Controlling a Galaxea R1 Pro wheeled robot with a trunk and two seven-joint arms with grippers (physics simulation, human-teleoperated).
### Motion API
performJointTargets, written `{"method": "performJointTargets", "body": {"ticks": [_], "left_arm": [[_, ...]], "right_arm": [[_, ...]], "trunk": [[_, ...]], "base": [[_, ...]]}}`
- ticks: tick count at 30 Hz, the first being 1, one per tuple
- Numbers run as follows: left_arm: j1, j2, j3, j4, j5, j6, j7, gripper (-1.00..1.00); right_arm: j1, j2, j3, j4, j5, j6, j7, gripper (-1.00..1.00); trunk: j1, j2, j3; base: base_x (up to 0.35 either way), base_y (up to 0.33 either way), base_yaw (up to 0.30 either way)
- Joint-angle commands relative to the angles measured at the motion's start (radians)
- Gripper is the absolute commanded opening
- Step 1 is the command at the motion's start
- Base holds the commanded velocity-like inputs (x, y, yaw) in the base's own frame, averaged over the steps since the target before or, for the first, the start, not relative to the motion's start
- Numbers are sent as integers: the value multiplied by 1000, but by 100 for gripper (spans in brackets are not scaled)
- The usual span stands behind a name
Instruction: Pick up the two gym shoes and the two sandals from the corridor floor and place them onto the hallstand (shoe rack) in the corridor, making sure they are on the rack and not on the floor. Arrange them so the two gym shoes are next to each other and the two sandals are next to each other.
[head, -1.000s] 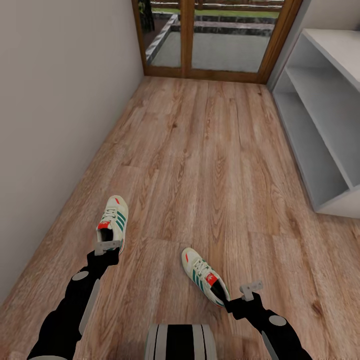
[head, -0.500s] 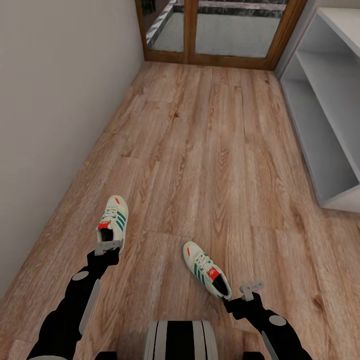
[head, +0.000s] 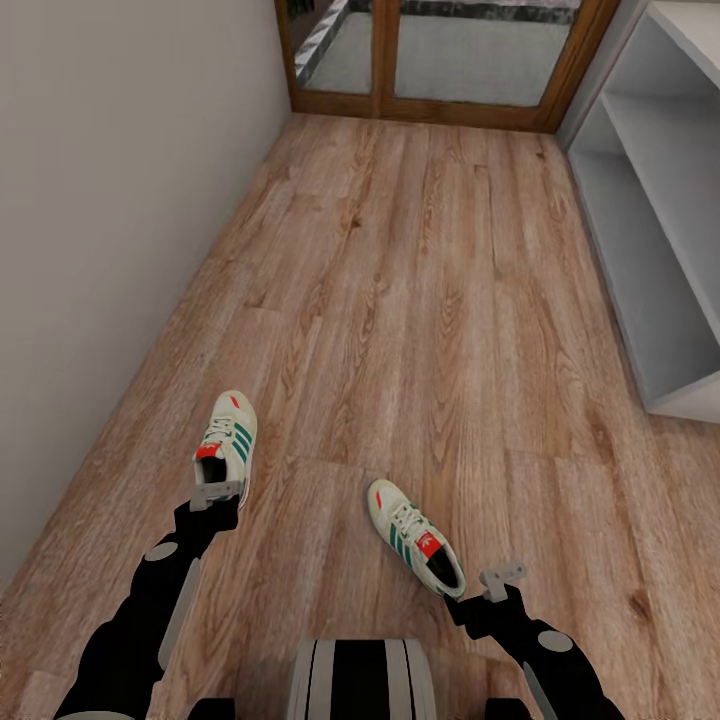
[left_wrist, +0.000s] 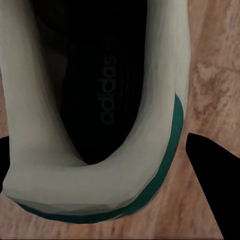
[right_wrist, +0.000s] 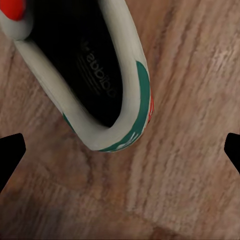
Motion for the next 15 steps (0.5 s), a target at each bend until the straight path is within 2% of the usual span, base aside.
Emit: {"method": "performJointTargets", "body": {"ticks": [1,11,15], "left_arm": [[0,-1,1,-2,-3,5,-1,-100],[0,-1,1,-2,-3,5,-1,-100],[0,-1,1,-1,-3,5,-1,-100]], "right_arm": [[0,-1,1,-1,1,5,2,100],[0,-1,1,-2,1,5,1,100],[0,-1,1,-2,1,5,0,100]], "trunk": [[0,-1,-6],[5,-3,-58],[5,-3,-62]], "base": [[0,0,111],[0,0,135],[0,0,111]]}}
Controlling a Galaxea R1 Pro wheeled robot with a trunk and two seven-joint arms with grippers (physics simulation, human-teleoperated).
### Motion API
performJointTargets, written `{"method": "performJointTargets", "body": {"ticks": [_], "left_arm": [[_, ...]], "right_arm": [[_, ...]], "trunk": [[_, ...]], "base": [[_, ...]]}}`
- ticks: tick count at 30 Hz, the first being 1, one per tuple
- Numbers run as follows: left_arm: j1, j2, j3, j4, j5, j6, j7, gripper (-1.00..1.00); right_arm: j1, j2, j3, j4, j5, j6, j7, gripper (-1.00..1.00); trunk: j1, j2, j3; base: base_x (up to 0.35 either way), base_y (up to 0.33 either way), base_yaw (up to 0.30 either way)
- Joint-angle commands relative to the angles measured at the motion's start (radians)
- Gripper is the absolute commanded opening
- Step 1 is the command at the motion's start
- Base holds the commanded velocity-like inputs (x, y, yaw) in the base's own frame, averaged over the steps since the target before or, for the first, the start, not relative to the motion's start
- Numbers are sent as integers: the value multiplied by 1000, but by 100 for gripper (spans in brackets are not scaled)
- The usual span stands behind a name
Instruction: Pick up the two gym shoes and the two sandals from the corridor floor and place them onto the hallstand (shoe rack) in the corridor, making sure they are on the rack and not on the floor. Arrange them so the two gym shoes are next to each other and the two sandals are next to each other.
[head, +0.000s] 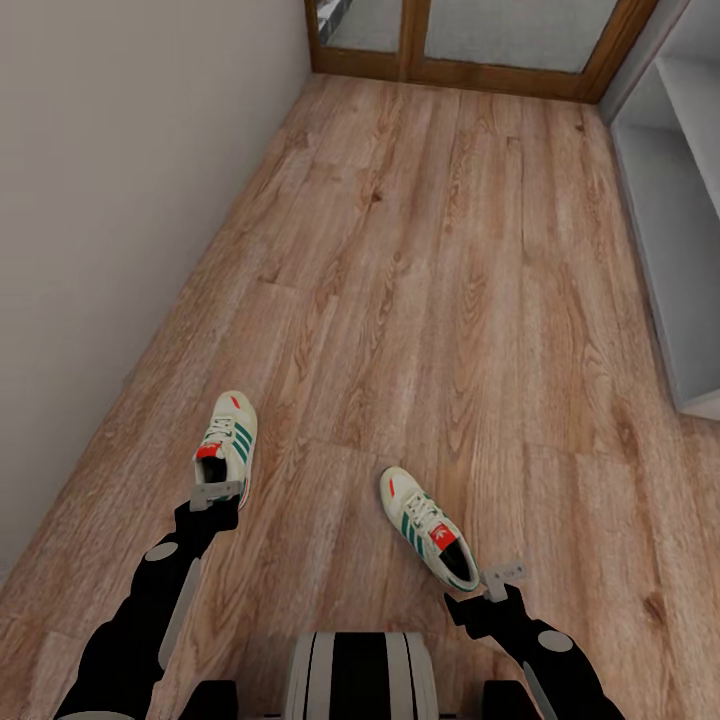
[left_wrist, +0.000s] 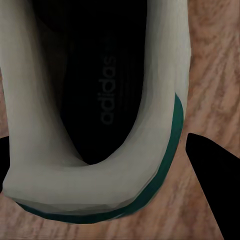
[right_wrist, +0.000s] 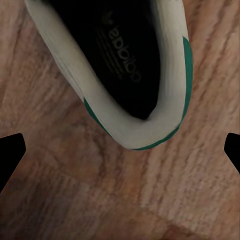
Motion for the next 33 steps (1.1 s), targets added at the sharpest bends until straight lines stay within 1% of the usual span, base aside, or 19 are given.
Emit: {"method": "performJointTargets", "body": {"ticks": [1,7,9,19,22,27,33], "left_arm": [[0,-1,1,-2,-3,5,-1,-100],[0,-1,1,-2,-3,5,-1,-100],[0,-1,1,-2,-3,5,0,-100],[0,-1,0,-2,-3,6,0,-100],[0,-1,0,-2,-3,5,0,-100],[0,-1,0,-2,-3,5,0,-100],[0,-1,0,-2,-3,5,0,-100]], "right_arm": [[0,-1,1,-1,1,5,2,100],[0,-1,0,-1,1,5,0,100],[0,-1,-1,-2,1,5,-1,100],[0,-1,-4,-2,1,5,-1,100],[0,-1,-5,-2,1,5,-1,100],[0,-1,-5,-2,1,5,-1,100],[0,-1,-5,-1,1,4,-1,100]], "trunk": [[0,0,-1],[0,0,-2],[1,-1,-10],[1,-1,-11],[2,-1,-26],[2,-1,-33],[2,-1,-34]], "base": [[0,0,42],[0,0,13],[0,0,0],[0,0,0],[0,0,0],[0,0,0],[0,0,0]]}}
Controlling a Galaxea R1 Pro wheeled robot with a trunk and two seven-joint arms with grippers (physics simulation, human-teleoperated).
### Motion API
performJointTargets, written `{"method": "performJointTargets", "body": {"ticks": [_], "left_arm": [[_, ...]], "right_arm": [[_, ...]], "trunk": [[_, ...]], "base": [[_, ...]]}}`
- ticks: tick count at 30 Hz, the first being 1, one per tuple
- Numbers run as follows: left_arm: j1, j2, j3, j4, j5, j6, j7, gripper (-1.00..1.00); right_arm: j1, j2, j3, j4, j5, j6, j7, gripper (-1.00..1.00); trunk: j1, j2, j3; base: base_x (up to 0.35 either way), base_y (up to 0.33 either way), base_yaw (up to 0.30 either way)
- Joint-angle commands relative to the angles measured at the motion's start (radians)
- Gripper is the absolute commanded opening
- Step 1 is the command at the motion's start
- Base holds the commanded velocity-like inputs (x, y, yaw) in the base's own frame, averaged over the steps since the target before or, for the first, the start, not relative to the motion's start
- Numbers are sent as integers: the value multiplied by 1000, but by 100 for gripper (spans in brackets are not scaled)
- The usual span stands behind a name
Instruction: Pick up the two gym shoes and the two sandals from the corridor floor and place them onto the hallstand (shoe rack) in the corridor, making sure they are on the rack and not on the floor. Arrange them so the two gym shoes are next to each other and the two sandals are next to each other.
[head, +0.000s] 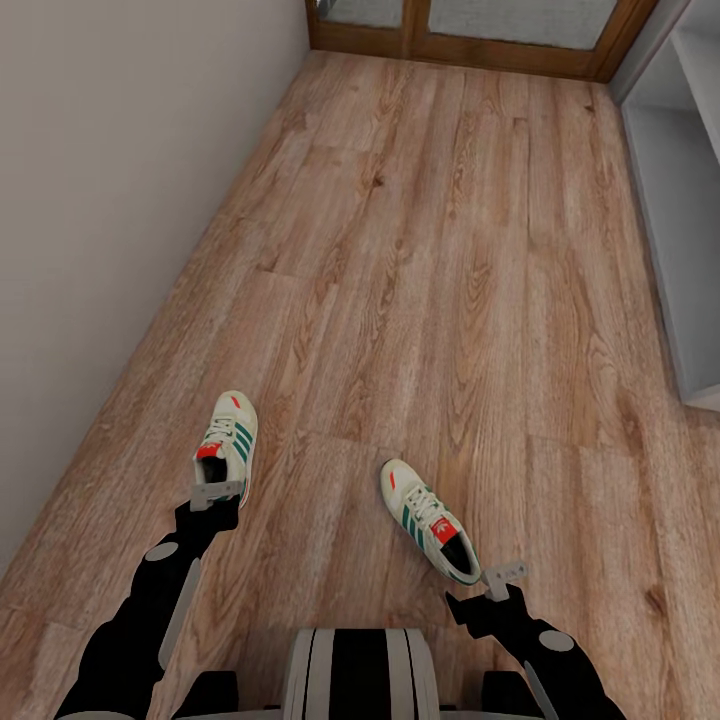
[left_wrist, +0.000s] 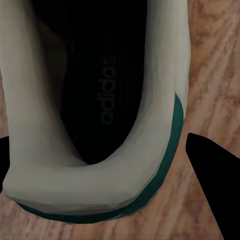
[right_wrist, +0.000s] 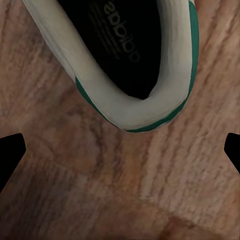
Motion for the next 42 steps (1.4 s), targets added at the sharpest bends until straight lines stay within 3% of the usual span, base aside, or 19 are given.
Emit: {"method": "performJointTargets", "body": {"ticks": [1,5,8,14,31,38,42], "left_arm": [[0,-1,1,-2,-3,5,-1,-100],[0,-1,1,-1,-3,5,-1,-100],[0,-1,2,-1,-3,5,-1,-100],[0,-1,1,-2,-3,5,-1,-100],[0,-1,1,-1,-3,5,-1,-100],[0,-1,1,-1,-3,6,-1,-100],[0,-1,2,-1,-3,5,-1,-100]], "right_arm": [[0,-1,1,-1,1,5,2,100],[0,0,1,-1,1,-5,2,100],[0,0,0,0,-1,-139,4,100],[0,0,-1,0,-2,-196,6,100],[0,0,1,0,-1,-207,8,100],[0,0,0,0,-1,-207,8,100],[0,0,-1,0,-1,-207,9,100]], "trunk": [[0,0,-1],[0,0,-1],[0,0,-1],[0,0,-1],[0,0,-1],[3,-2,-35],[3,-2,-37]], "base": [[0,0,0],[0,0,0],[0,0,0],[0,0,0],[0,0,1],[0,0,111],[0,0,52]]}}
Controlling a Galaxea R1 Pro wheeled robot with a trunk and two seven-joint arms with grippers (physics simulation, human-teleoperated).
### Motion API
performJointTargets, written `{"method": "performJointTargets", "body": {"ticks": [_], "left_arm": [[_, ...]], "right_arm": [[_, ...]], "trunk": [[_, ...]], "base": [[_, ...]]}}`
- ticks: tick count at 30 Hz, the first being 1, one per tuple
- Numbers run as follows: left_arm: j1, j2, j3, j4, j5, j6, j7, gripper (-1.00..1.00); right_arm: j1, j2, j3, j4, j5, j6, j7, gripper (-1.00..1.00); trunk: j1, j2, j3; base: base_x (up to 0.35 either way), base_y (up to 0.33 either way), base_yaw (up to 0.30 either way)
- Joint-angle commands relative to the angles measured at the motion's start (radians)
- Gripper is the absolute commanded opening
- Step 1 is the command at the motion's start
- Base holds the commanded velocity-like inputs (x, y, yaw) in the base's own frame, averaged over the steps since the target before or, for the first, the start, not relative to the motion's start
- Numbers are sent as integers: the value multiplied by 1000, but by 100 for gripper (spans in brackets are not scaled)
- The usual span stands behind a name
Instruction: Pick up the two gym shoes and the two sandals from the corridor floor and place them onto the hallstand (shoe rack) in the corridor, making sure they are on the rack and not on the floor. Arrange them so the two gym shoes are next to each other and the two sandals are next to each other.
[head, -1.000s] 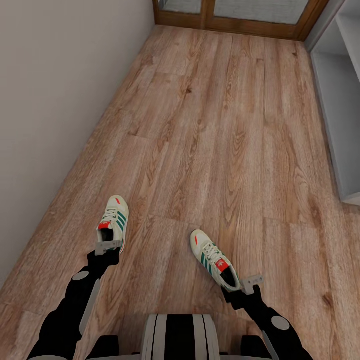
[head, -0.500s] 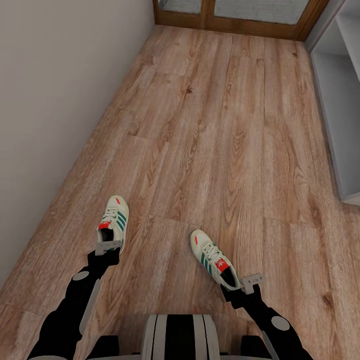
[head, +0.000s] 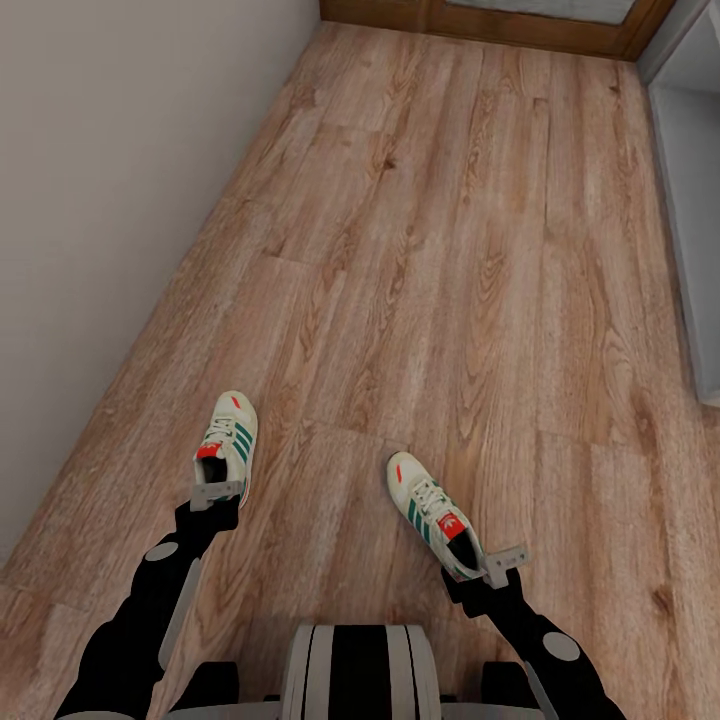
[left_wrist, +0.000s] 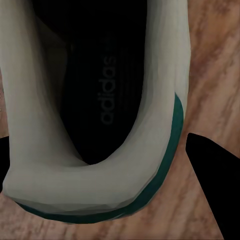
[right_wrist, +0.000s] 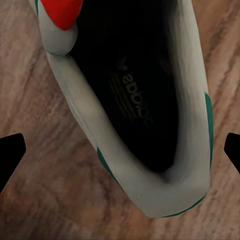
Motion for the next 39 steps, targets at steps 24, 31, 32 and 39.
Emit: {"method": "performJointTargets", "body": {"ticks": [24,31,32,39], "left_arm": [[0,-1,1,-2,-3,6,-1,-100],[0,-1,1,-2,-3,7,-1,-100],[0,-1,1,-2,-3,7,-1,-100],[0,-1,1,-2,-2,7,-1,-100]], "right_arm": [[0,-1,2,-2,1,6,3,100],[0,-1,5,-2,1,6,2,100],[0,-1,5,-2,1,6,2,100],[0,-1,5,-2,1,6,2,100]], "trunk": [[0,0,-12],[1,-1,-30],[1,-1,-31],[1,-1,-32]], "base": [[0,0,-43],[0,0,-1],[0,0,0],[0,0,0]]}}
